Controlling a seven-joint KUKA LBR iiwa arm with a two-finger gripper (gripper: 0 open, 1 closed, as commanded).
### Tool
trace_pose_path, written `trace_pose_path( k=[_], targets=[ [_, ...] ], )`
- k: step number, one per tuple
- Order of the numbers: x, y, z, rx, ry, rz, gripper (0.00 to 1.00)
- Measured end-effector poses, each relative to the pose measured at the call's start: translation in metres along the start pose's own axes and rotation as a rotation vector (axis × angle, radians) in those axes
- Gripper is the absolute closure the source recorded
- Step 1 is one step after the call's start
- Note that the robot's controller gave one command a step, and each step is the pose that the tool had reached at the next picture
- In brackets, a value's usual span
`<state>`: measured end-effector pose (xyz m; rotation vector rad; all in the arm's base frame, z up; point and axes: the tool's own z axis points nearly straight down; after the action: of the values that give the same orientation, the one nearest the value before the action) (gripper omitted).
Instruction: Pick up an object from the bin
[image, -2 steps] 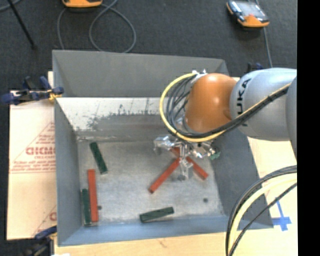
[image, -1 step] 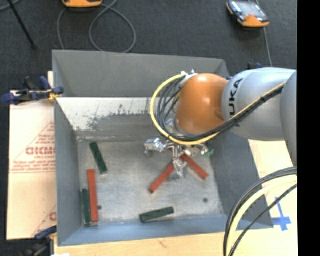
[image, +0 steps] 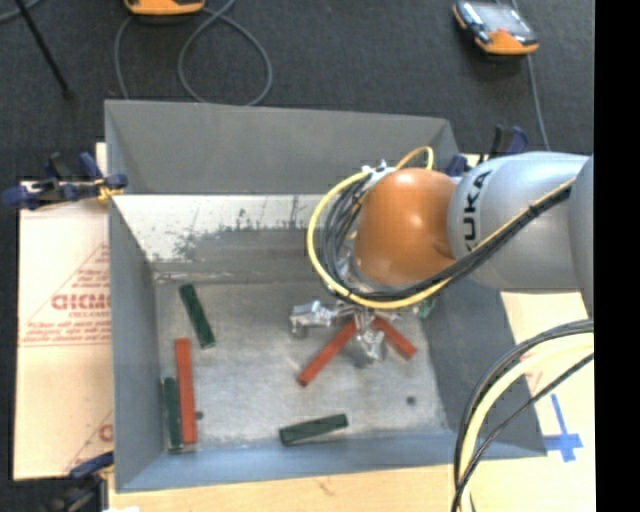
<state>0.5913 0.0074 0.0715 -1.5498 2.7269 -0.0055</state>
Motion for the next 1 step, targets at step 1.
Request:
trace_pose_path(
  k=[1],
  targets=[
    [-0.0004, -0.0024, -0.0019, 0.002, -0.002, 0.005, 0.00]
  ],
)
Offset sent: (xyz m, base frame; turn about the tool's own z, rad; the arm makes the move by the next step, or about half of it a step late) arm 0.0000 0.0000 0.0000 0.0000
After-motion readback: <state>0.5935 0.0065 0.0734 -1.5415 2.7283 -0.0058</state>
